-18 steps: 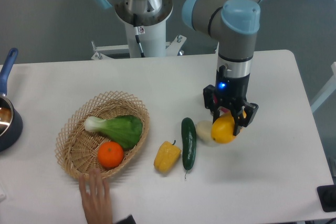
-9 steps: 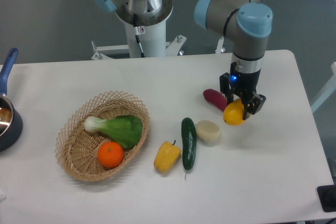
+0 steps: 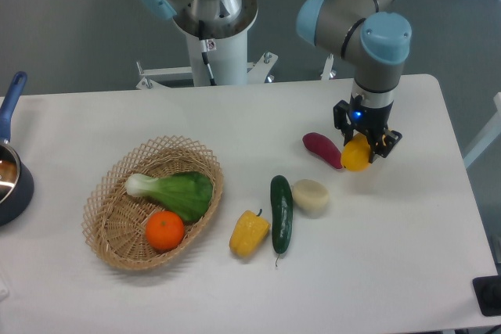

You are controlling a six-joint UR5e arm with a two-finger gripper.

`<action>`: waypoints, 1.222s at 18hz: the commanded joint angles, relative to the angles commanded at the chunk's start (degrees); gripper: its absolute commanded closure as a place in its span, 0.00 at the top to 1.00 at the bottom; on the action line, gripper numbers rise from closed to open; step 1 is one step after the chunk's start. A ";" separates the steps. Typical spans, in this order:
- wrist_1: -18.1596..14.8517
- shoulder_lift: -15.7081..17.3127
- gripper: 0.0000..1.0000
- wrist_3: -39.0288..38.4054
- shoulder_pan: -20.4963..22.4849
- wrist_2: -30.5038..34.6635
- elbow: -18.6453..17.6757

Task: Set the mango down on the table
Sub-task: 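Lower the held mango onto the table beside the sweet potato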

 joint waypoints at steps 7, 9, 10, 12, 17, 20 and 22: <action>0.53 -2.55 0.22 -3.27 -0.17 0.09 1.14; 0.53 -3.26 0.22 -3.88 -0.44 0.09 1.41; 0.53 -3.43 0.22 -4.49 -0.53 0.09 1.41; 0.62 -3.87 0.22 -4.85 -0.70 0.09 1.41; 0.62 -5.63 0.25 -4.85 -0.70 0.09 2.64; 0.62 -6.07 0.35 -4.85 -0.70 0.17 3.08; 0.70 -6.16 0.59 -4.67 -0.79 0.26 2.90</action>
